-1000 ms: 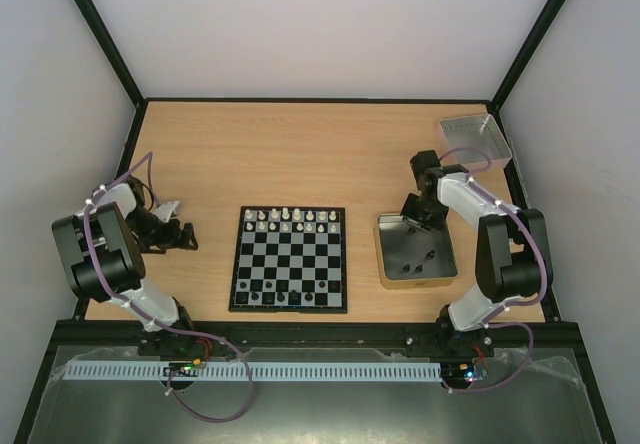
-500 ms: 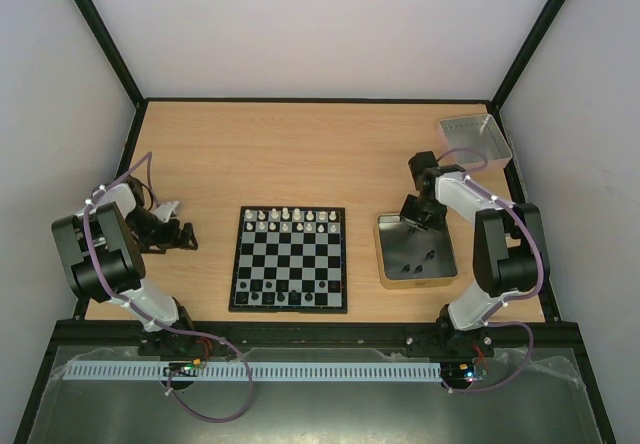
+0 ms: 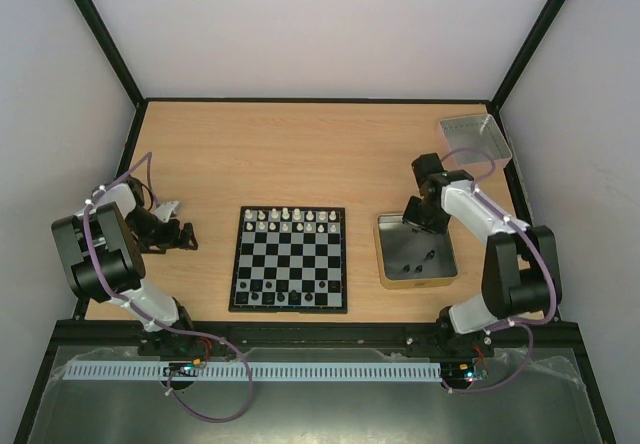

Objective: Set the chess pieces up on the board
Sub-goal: Pick up the chess piece from the storage box, then place the chess piece on the chessboard.

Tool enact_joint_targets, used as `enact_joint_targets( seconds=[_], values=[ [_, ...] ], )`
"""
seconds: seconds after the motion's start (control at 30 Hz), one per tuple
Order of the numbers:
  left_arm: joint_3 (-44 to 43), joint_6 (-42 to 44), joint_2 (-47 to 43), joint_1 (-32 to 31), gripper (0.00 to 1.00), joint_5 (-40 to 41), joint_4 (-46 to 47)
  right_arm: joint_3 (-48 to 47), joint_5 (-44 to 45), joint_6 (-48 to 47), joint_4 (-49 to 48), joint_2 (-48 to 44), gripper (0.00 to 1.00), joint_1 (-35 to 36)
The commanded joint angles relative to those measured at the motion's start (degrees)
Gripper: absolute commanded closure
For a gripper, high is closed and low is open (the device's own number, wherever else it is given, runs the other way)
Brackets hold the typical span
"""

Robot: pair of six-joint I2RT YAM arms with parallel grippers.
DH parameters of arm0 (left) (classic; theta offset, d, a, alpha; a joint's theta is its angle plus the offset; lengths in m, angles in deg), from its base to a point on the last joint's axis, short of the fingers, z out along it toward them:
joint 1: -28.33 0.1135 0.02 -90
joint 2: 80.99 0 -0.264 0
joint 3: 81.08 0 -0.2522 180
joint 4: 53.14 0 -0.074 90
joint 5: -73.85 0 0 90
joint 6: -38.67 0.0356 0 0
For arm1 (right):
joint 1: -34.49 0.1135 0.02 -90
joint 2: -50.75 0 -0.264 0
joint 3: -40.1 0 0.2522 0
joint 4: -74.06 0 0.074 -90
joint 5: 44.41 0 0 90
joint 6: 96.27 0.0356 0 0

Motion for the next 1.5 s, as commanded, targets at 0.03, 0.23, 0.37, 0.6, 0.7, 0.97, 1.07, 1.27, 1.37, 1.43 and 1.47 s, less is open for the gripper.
enact_joint_targets(
  seconds=[0.03, 0.23, 0.37, 0.6, 0.7, 0.97, 1.07, 1.27, 1.37, 1.43, 1.47],
  values=[
    [1.1, 0.6, 0.9, 0.4, 0.01, -0.3, -0.8, 0.5, 3.1, 0.1, 7.4, -6.9, 0.98, 4.9],
    [0.9, 0.8, 1.1, 0.4, 0.01, -0.5, -1.0, -1.2, 2.8, 0.8, 13.7, -13.0, 0.98, 9.0],
    [0.9, 0.8, 0.4, 0.5, 0.01, -0.7, -1.2, -2.7, 4.0, 3.5, 17.3, -16.2, 0.98, 14.3],
    [0.8, 0.3, 1.6, -0.3, 0.01, -0.1, -1.2, -5.8, 5.8, 10.6, 18.7, -17.1, 0.98, 26.8],
    [0.9, -0.1, 1.1, -1.0, 0.01, 0.4, -0.9, -7.3, 6.0, 14.1, 17.2, -14.9, 0.98, 34.7],
    [1.1, -0.5, 0.2, -1.2, 0.01, 1.0, -0.4, -4.8, 4.5, 19.8, 8.5, -10.0, 0.98, 49.8],
    [1.2, -0.4, -0.1, -1.1, 0.01, 1.0, -0.4, -2.3, 3.6, 20.5, 6.7, -9.0, 0.98, 52.3],
    [1.2, -0.3, -0.3, -1.0, 0.01, 1.0, -0.4, -3.9, 3.7, 21.9, 4.5, -3.2, 0.98, 60.3],
    [1.2, -0.3, -0.4, -0.9, 0.01, 0.9, -0.4, -5.6, 3.9, 22.3, 4.0, -0.4, 0.98, 62.9],
    [1.1, -0.2, -0.4, -0.7, 0.01, 0.8, -0.4, -6.1, 4.1, 22.3, 4.2, 0.3, 0.98, 63.2],
    [1.2, -0.1, -0.3, -0.7, 0.01, 0.7, -0.5, -6.1, 3.9, 22.4, 4.1, 0.3, 0.98, 63.2]
  ],
)
